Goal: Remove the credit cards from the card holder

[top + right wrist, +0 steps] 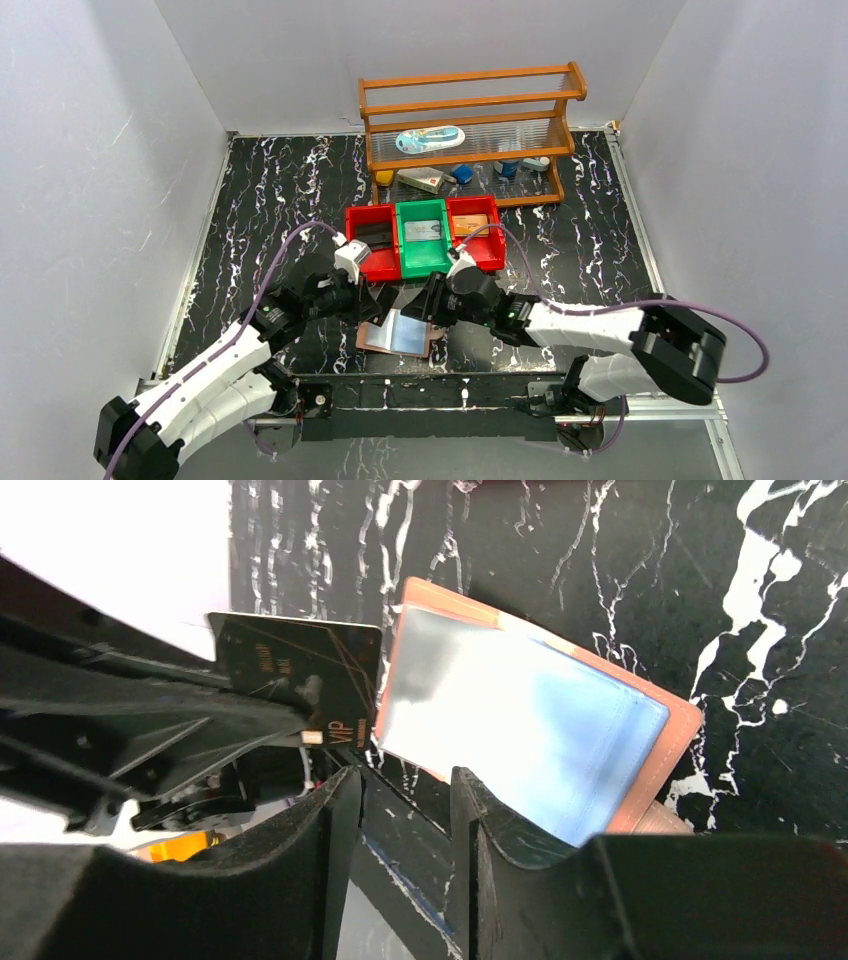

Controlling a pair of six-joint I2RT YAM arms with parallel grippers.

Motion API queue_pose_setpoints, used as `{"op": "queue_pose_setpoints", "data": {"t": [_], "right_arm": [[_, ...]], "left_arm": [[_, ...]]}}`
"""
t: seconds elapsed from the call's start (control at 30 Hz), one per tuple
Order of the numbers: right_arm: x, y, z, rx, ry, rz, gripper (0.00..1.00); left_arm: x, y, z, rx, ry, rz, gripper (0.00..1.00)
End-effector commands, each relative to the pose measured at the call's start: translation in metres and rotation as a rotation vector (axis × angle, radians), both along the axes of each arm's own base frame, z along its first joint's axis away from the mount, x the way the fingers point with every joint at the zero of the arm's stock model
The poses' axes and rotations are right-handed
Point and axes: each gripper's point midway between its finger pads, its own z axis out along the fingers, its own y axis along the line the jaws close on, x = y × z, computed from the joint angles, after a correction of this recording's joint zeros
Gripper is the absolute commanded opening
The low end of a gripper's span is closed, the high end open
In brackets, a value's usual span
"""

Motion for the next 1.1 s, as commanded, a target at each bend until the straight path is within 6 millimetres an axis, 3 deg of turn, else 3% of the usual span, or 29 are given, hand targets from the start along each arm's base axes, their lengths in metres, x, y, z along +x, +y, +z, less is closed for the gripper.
{"op": "queue_pose_setpoints", "data": {"t": [0.0,0.27,0.5,0.87,1.07], "right_arm": [[0.010,-0.019,0.015,0.034,-0.091,-0.074,0.51],[0.009,-0.048,-0.001,0.082,-0.083,-0.178,0.61],[0.012,-0.054,0.000,0.083,-0.094,-0.210,0.66],[0.007,-0.058,0.000,0.105,-0.067,-0.218,0.67],[0.009,-0.069,0.000,0.139,-0.058,-0.275,0.68]], "left_arm": [[0.000,0.003,0.021,-0.004,-0.142,-0.079,0.00],[0.004,0.006,0.046,-0.030,-0.362,-0.133,0.00],[0.015,0.004,0.063,0.077,-0.597,-0.309,0.00],[0.066,0.022,0.086,0.407,-0.904,-0.374,0.00],[0.104,0.031,0.074,0.643,-0.937,-0.445,0.00]]}}
